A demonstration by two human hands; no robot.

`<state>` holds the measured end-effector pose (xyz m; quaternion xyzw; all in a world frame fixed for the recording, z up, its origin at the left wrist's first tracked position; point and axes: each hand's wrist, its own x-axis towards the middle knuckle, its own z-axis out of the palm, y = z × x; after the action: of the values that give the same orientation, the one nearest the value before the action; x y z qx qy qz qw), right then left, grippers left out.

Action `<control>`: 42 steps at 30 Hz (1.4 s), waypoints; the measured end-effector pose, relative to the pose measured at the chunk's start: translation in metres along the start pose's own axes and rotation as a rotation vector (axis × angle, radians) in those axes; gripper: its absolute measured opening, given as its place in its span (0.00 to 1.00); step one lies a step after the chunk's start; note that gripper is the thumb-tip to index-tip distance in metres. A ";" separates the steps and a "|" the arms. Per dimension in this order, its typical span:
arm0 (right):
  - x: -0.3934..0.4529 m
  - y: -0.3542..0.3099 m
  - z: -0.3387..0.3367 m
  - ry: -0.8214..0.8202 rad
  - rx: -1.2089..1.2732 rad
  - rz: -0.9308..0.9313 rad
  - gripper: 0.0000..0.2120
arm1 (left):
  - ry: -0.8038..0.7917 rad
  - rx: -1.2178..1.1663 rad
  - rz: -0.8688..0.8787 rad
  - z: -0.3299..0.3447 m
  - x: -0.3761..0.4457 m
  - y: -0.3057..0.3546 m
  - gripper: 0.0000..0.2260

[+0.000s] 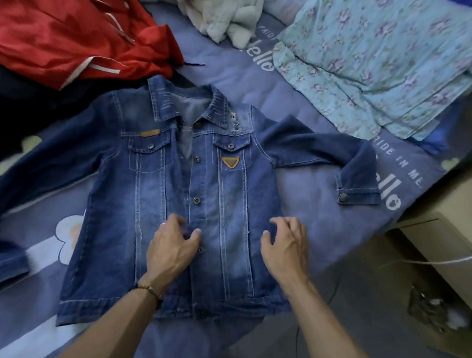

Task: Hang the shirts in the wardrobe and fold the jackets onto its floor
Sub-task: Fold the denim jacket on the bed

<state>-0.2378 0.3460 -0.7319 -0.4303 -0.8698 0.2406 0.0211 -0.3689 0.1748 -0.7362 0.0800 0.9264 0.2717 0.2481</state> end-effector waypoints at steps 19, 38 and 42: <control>0.262 -0.187 0.060 -0.226 -0.204 -0.451 0.20 | 0.058 0.690 0.423 -0.092 0.281 0.095 0.06; 0.270 -0.125 0.015 -0.180 0.374 -0.167 0.21 | 0.284 0.263 0.615 -0.028 0.224 0.124 0.21; 0.300 -0.035 -0.039 0.102 -0.120 -0.132 0.26 | 0.074 0.462 0.823 0.044 0.200 0.169 0.26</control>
<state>-0.4427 0.5709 -0.7326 -0.3844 -0.9069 0.1638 0.0553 -0.5178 0.3933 -0.7596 0.4837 0.8622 0.1371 0.0624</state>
